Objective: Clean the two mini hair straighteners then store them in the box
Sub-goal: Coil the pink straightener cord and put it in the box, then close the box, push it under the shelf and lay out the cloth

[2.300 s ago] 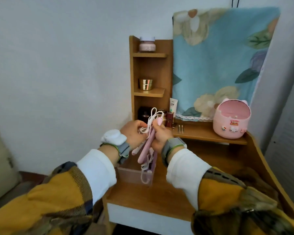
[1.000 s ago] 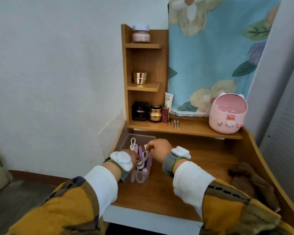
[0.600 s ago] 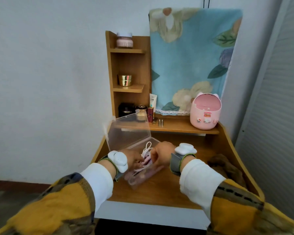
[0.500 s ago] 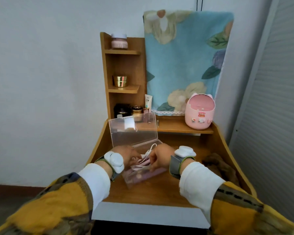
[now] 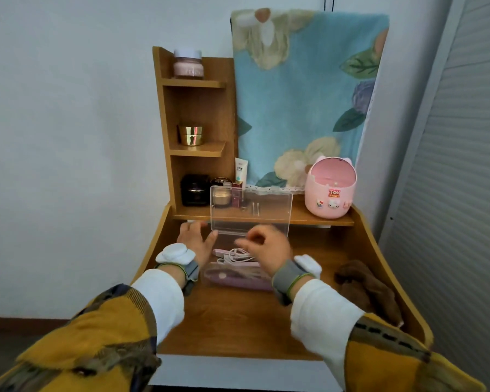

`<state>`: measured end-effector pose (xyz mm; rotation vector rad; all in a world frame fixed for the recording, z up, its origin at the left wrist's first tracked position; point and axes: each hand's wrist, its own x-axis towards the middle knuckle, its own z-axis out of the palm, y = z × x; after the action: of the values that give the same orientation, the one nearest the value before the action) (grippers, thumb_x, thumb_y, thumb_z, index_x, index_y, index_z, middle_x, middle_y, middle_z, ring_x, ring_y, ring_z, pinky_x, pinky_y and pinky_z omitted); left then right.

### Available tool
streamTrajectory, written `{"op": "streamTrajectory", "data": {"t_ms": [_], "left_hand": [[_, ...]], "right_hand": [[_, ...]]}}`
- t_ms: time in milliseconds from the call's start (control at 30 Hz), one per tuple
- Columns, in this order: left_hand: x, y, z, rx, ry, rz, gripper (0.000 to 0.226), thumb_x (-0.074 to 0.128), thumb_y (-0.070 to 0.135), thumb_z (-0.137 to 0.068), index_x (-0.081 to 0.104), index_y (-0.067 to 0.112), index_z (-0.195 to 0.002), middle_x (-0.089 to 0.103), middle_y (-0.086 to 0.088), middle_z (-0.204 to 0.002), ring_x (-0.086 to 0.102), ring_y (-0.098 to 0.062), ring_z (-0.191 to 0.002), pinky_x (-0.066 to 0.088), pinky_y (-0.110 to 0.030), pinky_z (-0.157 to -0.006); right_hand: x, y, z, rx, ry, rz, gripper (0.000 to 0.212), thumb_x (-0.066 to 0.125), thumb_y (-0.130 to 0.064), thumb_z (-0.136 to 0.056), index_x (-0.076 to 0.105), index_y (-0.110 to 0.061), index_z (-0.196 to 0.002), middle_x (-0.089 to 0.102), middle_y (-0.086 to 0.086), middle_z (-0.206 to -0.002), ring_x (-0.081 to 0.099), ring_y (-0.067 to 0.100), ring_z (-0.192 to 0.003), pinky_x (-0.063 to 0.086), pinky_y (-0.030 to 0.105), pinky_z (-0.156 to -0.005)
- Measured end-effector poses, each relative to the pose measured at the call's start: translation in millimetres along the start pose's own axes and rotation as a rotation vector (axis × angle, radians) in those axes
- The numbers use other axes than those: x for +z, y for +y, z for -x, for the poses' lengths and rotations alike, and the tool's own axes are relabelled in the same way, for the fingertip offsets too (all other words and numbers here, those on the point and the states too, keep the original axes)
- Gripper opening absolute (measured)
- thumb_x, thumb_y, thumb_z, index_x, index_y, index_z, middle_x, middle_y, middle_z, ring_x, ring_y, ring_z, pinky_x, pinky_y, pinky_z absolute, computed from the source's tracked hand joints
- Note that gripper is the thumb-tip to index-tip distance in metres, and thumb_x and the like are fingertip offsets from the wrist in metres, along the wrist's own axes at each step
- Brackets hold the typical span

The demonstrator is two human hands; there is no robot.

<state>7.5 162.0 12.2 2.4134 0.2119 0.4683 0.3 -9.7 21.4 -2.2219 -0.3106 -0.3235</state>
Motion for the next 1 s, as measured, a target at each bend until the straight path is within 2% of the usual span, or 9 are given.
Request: {"op": "streamTrajectory", "data": {"t_ms": [133,200,333,467,600,700,767,867,1000], "left_hand": [[-8,13,-29,0.174,0.095,0.001,0.053,0.045,0.036,-0.095,0.033,0.017,-0.143,0.033,-0.013,-0.147,0.039,-0.031,-0.131,0.036,-0.042,-0.106],[-10,24,-46,0.234,0.109,0.037,0.055,0.043,0.036,-0.096,0.026,0.022,-0.146,0.027,-0.010,-0.151,0.033,-0.029,-0.136,0.032,-0.041,-0.109],[-3,31,-70,0.255,-0.008,0.136,0.061,0.040,0.042,-0.096,0.013,0.029,-0.149,0.020,-0.005,-0.156,0.022,-0.027,-0.143,0.023,-0.042,-0.116],[-1,38,-65,0.187,0.021,0.267,0.059,0.042,0.044,-0.095,0.019,0.031,-0.148,0.027,-0.011,-0.150,0.035,-0.029,-0.133,0.031,-0.038,-0.109],[-18,29,-39,0.248,0.225,0.192,0.041,0.047,0.043,-0.093,0.052,0.022,-0.128,0.051,-0.013,-0.111,0.053,-0.025,-0.097,0.038,-0.029,-0.081],[-17,12,-17,0.244,0.095,0.019,0.043,0.041,0.046,-0.094,0.066,0.017,-0.113,0.052,-0.010,-0.118,0.052,-0.026,-0.109,0.038,-0.029,-0.089],[-11,1,2,0.265,-0.018,-0.048,0.043,0.039,0.046,-0.096,0.067,0.019,-0.115,0.050,-0.003,-0.132,0.047,-0.021,-0.121,0.035,-0.030,-0.100],[0,-15,27,0.344,-0.211,-0.144,0.039,0.032,0.043,-0.098,0.056,0.032,-0.128,0.041,0.009,-0.146,0.034,-0.014,-0.135,0.024,-0.030,-0.109],[2,-24,36,0.391,-0.320,-0.250,0.041,0.028,0.040,-0.100,0.036,0.038,-0.140,0.025,0.015,-0.153,0.014,-0.013,-0.144,0.010,-0.033,-0.116]], "right_hand": [[-43,10,-39,0.176,0.460,0.068,0.043,0.067,-0.023,-0.083,0.053,-0.011,-0.122,0.051,0.011,-0.125,0.049,0.027,-0.116,0.041,0.039,-0.101],[-63,18,-57,0.195,0.498,0.126,0.059,0.066,-0.023,-0.083,0.042,-0.014,-0.136,0.042,0.010,-0.140,0.039,0.030,-0.129,0.033,0.040,-0.109],[-76,22,-72,0.071,0.150,-0.077,0.079,0.065,-0.026,-0.087,0.018,-0.016,-0.150,0.025,0.005,-0.155,0.024,0.023,-0.142,0.022,0.037,-0.117],[-74,19,-61,0.051,0.096,-0.123,0.074,0.068,-0.028,-0.084,0.030,-0.014,-0.147,0.039,0.006,-0.147,0.039,0.020,-0.133,0.032,0.021,-0.102],[-69,15,-34,-0.047,0.117,-0.059,0.034,0.072,-0.037,-0.079,0.068,-0.020,-0.107,0.059,0.006,-0.108,0.055,0.017,-0.098,0.039,0.023,-0.082],[-59,20,-15,-0.037,-0.015,-0.028,0.016,0.077,-0.040,-0.072,0.070,-0.026,-0.077,0.055,-0.001,-0.091,0.053,0.016,-0.092,0.044,0.032,-0.085],[-54,25,-5,-0.016,-0.165,0.066,0.016,0.079,-0.042,-0.068,0.064,-0.037,-0.070,0.055,-0.006,-0.095,0.051,0.015,-0.101,0.043,0.039,-0.094],[-46,36,9,-0.003,-0.351,0.192,0.022,0.079,-0.034,-0.070,0.067,-0.038,-0.087,0.054,-0.008,-0.116,0.051,0.016,-0.112,0.041,0.040,-0.101],[-39,44,21,0.006,-0.345,0.172,0.040,0.077,-0.028,-0.075,0.065,-0.034,-0.114,0.045,-0.006,-0.142,0.043,0.017,-0.129,0.034,0.036,-0.110]]}}
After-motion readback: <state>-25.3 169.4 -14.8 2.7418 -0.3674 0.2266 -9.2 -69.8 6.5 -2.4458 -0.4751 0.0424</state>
